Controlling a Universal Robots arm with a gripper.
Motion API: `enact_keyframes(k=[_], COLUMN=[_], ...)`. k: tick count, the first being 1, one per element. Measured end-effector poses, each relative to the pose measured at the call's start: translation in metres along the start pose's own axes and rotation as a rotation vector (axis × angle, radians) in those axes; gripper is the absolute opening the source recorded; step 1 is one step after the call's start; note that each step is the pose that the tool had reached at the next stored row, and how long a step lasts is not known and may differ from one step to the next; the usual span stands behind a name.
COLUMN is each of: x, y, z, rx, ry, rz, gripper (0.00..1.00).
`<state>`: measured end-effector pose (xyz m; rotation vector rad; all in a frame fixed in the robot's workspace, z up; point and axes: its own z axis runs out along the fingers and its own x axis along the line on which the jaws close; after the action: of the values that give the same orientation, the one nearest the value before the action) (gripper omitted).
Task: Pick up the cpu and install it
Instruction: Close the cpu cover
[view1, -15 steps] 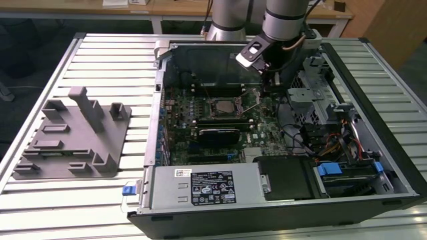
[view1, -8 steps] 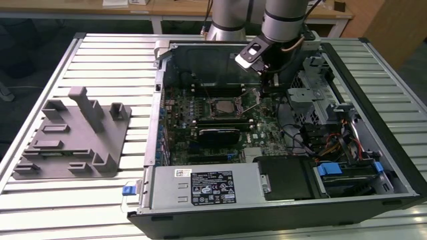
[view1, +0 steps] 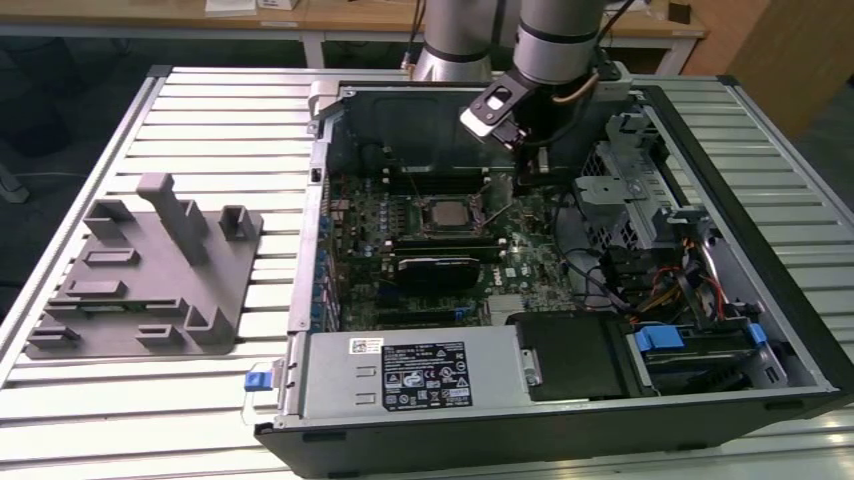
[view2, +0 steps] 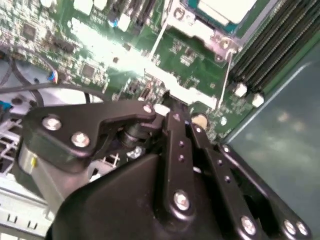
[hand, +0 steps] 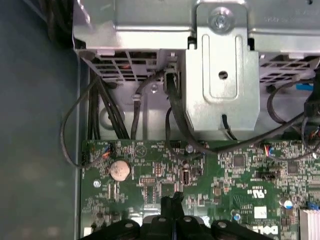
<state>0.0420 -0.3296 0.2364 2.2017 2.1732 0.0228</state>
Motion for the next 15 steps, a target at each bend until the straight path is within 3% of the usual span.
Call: enact_keyframes(k=[15], x=[-0.0005], y=[-0.0313], z=[-0.0012], rx=[0.0001], ry=[0.0027], rz=[0.000], gripper=[0.11])
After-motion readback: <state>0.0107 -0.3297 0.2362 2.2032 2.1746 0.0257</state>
